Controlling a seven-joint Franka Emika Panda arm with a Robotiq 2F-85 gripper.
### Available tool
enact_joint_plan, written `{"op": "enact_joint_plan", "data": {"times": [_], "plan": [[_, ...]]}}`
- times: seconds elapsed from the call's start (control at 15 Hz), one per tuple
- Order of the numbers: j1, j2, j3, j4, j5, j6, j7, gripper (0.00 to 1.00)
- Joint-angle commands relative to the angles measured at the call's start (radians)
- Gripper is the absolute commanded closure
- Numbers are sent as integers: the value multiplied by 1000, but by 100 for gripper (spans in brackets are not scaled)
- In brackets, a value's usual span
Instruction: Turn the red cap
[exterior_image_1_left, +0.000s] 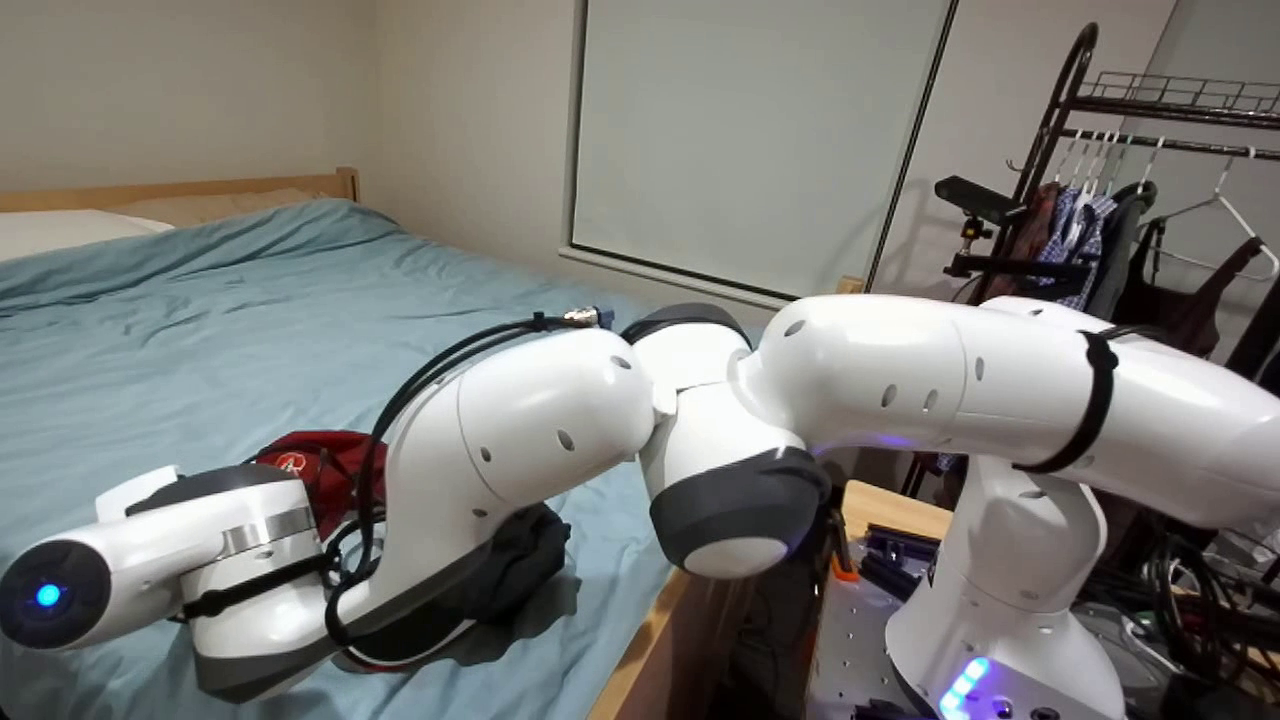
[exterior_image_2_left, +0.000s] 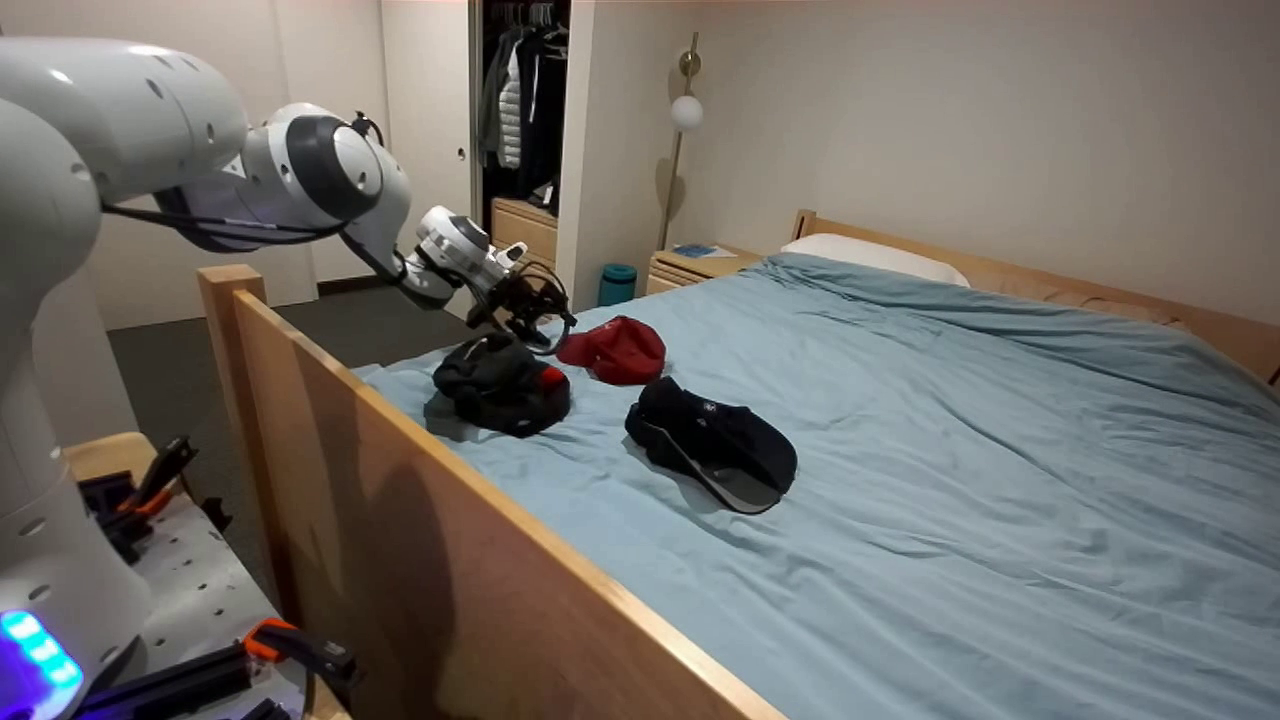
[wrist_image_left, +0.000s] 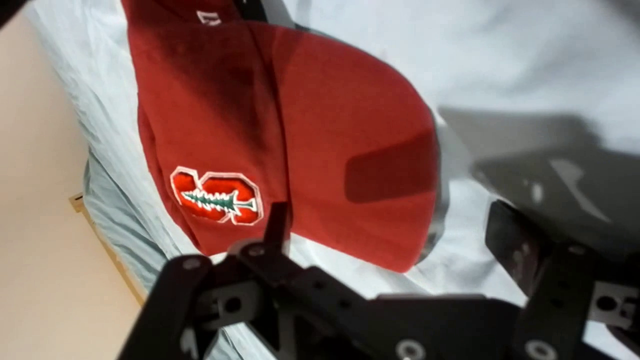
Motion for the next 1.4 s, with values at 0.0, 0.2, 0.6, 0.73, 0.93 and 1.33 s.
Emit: {"op": "enact_joint_plan", "data": {"times": [0.0, 0.2, 0.6, 0.73, 0.93, 1.33], "plan": [[-5, 12, 21, 35, -47, -72, 80, 0], [-2, 2, 11, -17, -133, -96, 172, 0], [-33, 9, 46, -27, -254, -132, 268, 26], [-43, 9, 65, -26, -283, -135, 278, 40], [-56, 9, 92, -22, -311, -122, 295, 61], [-70, 9, 115, -6, -349, -116, 322, 94]]}}
